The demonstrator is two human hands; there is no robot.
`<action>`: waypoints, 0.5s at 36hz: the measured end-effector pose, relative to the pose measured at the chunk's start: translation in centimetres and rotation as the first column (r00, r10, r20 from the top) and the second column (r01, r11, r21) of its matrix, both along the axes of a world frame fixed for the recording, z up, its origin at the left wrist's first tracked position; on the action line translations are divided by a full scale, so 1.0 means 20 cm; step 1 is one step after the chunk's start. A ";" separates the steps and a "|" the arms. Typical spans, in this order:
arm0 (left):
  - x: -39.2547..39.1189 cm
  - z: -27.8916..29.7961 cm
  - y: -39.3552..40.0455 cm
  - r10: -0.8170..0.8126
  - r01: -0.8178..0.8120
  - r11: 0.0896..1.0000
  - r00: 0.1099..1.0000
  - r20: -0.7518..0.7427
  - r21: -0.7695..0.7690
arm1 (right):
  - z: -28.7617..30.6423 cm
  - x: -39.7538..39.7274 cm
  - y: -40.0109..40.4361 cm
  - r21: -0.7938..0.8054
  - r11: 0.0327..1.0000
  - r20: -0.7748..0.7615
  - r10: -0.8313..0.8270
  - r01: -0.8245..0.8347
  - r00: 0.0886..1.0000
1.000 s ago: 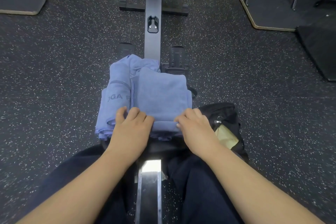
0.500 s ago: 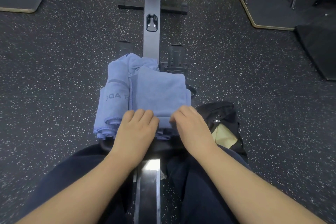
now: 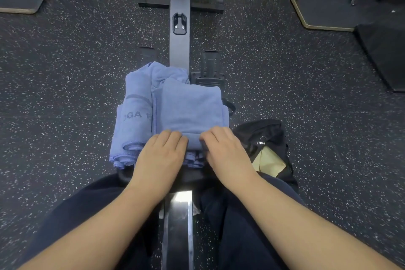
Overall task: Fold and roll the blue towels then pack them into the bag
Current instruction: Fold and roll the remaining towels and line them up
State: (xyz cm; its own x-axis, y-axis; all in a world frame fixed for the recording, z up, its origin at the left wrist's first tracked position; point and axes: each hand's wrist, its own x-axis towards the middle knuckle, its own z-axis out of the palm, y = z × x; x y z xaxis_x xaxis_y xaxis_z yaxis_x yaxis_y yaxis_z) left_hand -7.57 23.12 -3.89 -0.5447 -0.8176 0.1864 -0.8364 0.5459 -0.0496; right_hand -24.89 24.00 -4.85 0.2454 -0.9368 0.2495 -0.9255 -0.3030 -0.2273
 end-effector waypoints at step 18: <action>0.00 -0.03 -0.08 0.017 -0.016 1.000 0.999 -0.045 0.012 | -0.02 0.00 -0.05 -0.049 0.999 -0.040 -0.013 0.011 0.999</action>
State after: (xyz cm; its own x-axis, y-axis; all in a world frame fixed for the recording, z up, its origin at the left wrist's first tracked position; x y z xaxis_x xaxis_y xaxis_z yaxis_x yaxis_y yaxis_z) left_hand -7.51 21.54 -4.55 -0.5224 -0.8286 0.2011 -0.8465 0.5324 -0.0055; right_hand -24.89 23.05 -5.27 0.2453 -0.9267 0.2847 -0.9372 -0.3018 -0.1749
